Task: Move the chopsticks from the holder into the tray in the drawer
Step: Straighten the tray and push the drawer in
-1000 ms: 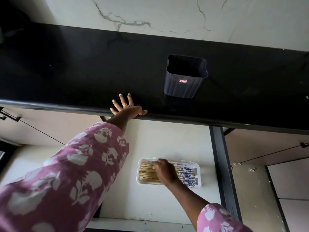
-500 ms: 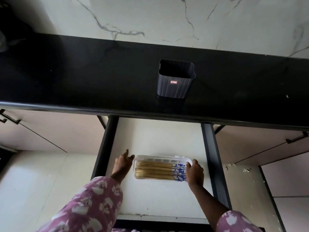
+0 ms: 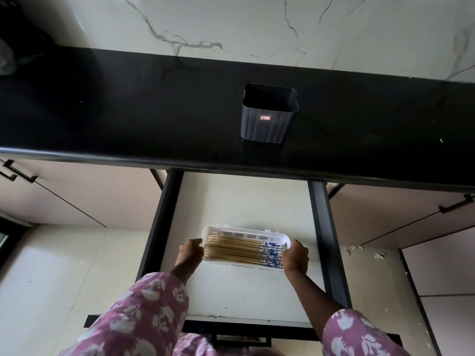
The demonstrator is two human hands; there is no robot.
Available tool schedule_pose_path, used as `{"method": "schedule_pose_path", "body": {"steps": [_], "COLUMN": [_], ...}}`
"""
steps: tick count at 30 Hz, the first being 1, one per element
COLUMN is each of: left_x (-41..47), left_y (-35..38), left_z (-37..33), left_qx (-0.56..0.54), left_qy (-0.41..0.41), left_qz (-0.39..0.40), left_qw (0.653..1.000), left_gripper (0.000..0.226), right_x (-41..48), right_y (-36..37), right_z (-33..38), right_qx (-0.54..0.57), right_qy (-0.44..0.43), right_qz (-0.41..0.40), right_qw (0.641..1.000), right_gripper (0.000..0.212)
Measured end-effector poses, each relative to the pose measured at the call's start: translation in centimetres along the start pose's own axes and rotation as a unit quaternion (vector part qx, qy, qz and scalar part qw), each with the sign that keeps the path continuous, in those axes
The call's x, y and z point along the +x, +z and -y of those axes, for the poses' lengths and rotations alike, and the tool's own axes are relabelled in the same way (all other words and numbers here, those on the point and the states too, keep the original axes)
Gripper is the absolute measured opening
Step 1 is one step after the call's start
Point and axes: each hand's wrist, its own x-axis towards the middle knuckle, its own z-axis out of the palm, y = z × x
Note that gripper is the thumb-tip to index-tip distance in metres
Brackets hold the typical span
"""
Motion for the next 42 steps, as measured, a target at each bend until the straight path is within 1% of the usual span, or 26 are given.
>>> {"method": "schedule_pose_path", "body": {"steps": [3, 12, 16, 18, 21, 23, 24, 26, 29, 31, 33, 35, 37, 39, 40, 42], "left_x": [-0.3, -1.1, -1.4, -1.8, -2.2, -2.7, -3.1, -3.7, -5.7, -7.1, -8.9, -10.6, -12.3, -13.8, -14.3, -15.3], "left_y": [0.0, 0.0, -0.1, -0.1, -0.5, -0.7, -0.8, -0.9, -0.8, -0.8, -0.9, -1.0, -0.7, -0.1, 0.2, 1.2], "left_z": [0.4, 0.6, 0.8, 1.0, 1.0, 0.9, 0.9, 1.1, 1.7, 2.0, 1.8, 1.4, 1.3, 2.3, 3.0, 4.2], "left_qx": [0.012, 0.011, 0.027, 0.046, 0.071, 0.053, 0.035, 0.008, -0.012, -0.013, -0.018, -0.019, -0.032, -0.047, -0.043, -0.052], "left_qy": [-0.011, -0.012, 0.002, 0.014, 0.022, 0.016, 0.011, 0.004, -0.004, -0.013, -0.010, 0.012, 0.032, 0.039, 0.026, -0.036], "left_qz": [0.001, 0.009, 0.003, -0.010, -0.051, -0.082, -0.096, -0.134, -0.166, -0.191, -0.223, -0.251, -0.270, -0.284, -0.289, -0.293], "left_qw": [1.000, 1.000, 1.000, 0.999, 0.996, 0.995, 0.995, 0.991, 0.986, 0.981, 0.975, 0.968, 0.962, 0.957, 0.956, 0.954], "left_gripper": [0.030, 0.028, 0.022, 0.023, 0.028, 0.020, 0.020, 0.036, 0.025, 0.035, 0.039, 0.041, 0.044, 0.053, 0.059, 0.070], "right_x": [-0.1, -0.1, -0.2, -0.5, -1.3, -2.0, -2.5, -3.2, -4.9, -6.1, -7.9, -9.6, -10.8, -12.2, -12.9, -14.3], "right_y": [0.1, 0.1, 0.1, -0.1, -0.6, -0.9, -1.1, -1.3, -1.7, -2.2, -2.7, -3.4, -3.9, -4.1, -4.2, -4.2], "right_z": [0.1, 0.2, 0.3, 0.4, 0.6, 0.5, 0.4, 0.1, -1.1, -2.1, -3.4, -4.6, -5.5, -6.3, -6.5, -6.9], "right_qx": [0.004, 0.011, 0.010, 0.011, 0.022, 0.036, 0.045, 0.065, 0.090, 0.108, 0.132, 0.146, 0.144, 0.130, 0.125, 0.148], "right_qy": [0.000, -0.004, -0.003, 0.007, 0.028, 0.038, 0.041, 0.052, 0.057, 0.049, 0.040, 0.019, -0.021, -0.052, -0.046, 0.007], "right_qz": [0.001, -0.010, -0.013, -0.018, -0.041, -0.057, -0.062, -0.067, -0.069, -0.078, -0.096, -0.116, -0.136, -0.154, -0.158, -0.151], "right_qw": [1.000, 1.000, 1.000, 1.000, 0.999, 0.997, 0.996, 0.994, 0.992, 0.990, 0.986, 0.982, 0.980, 0.978, 0.978, 0.977], "right_gripper": [0.029, 0.034, 0.029, 0.024, 0.021, 0.020, 0.019, 0.020, 0.027, 0.029, 0.030, 0.032, 0.040, 0.047, 0.051, 0.062]}}
